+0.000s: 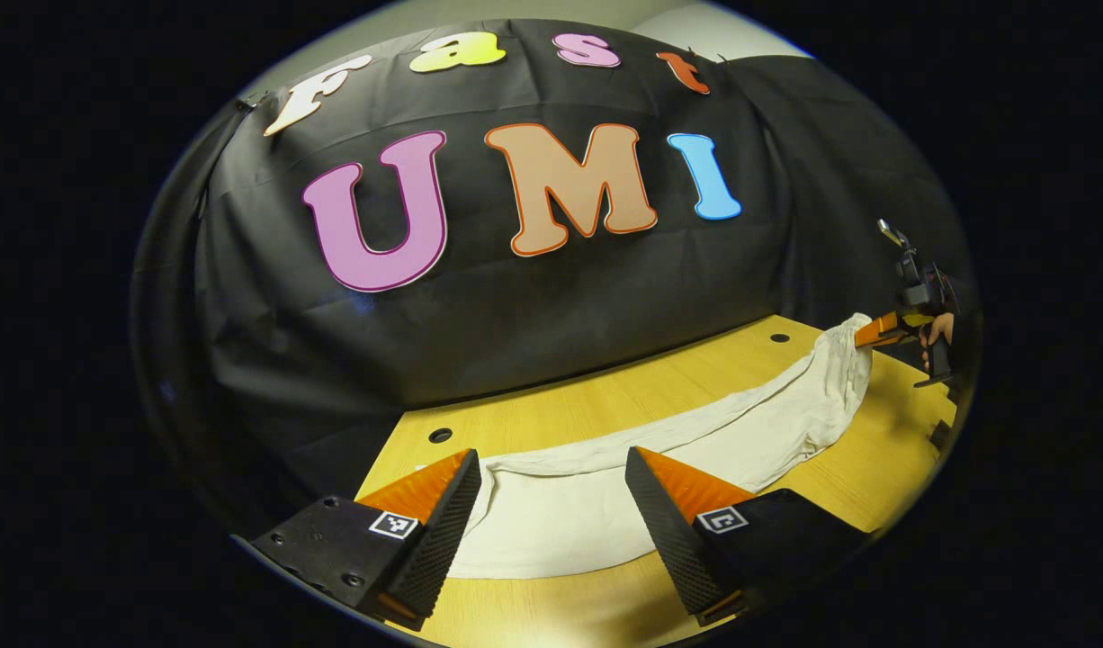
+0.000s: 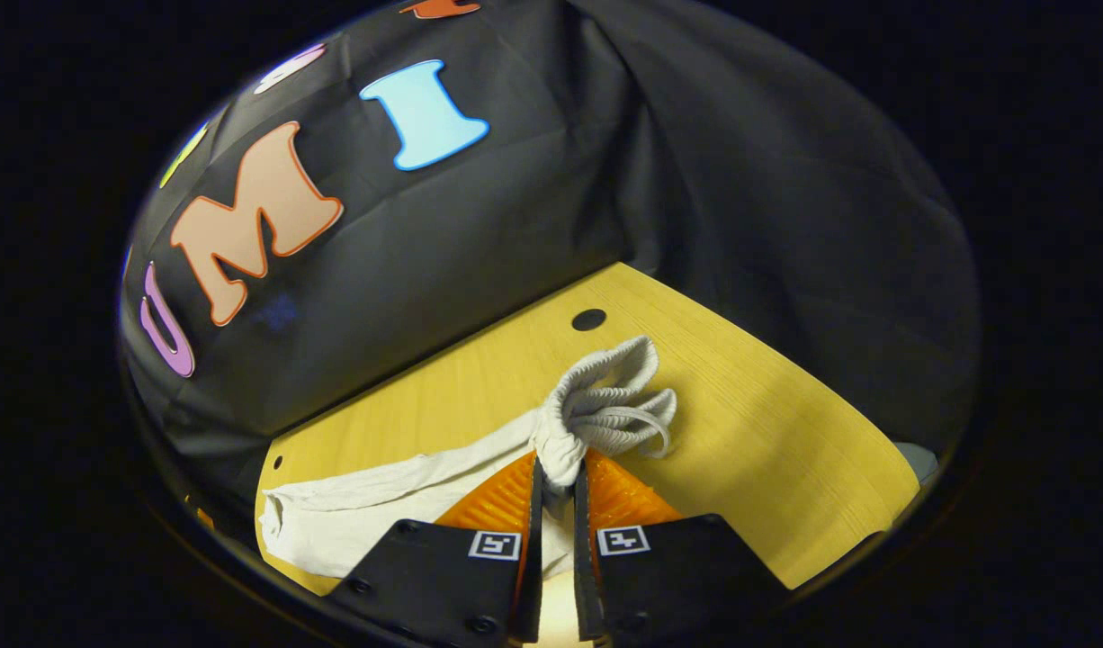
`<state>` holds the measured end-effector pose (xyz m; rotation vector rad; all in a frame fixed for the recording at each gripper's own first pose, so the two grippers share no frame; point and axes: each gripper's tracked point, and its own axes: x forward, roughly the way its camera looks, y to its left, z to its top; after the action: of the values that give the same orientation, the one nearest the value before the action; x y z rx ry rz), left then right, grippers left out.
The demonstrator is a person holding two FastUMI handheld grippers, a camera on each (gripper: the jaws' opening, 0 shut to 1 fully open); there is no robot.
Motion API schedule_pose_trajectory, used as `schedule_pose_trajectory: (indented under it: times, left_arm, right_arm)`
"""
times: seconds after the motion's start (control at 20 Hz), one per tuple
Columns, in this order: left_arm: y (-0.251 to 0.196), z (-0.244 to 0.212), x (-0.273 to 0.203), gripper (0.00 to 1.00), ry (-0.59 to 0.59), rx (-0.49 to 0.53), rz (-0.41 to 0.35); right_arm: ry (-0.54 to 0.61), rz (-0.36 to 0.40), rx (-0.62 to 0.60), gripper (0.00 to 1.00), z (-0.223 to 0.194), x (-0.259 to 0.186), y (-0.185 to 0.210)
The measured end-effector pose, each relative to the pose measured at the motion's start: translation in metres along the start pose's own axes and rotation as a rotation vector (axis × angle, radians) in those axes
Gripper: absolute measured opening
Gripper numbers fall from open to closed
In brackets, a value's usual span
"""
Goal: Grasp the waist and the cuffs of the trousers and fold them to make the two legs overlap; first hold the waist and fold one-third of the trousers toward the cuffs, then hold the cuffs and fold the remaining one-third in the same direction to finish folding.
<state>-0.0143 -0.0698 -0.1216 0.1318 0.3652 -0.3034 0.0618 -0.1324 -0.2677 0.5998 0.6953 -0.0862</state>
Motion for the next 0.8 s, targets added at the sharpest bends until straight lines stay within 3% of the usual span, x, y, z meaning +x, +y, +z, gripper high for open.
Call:
schedule_pose_trajectory:
  times: [0.8]
  left_arm:
    - [0.075,-0.035,-0.007,0.96,0.034,-0.06,0.055]
  right_arm:
    - [0.002,0.235,-0.089,0.17,-0.007,0.003,0.016]
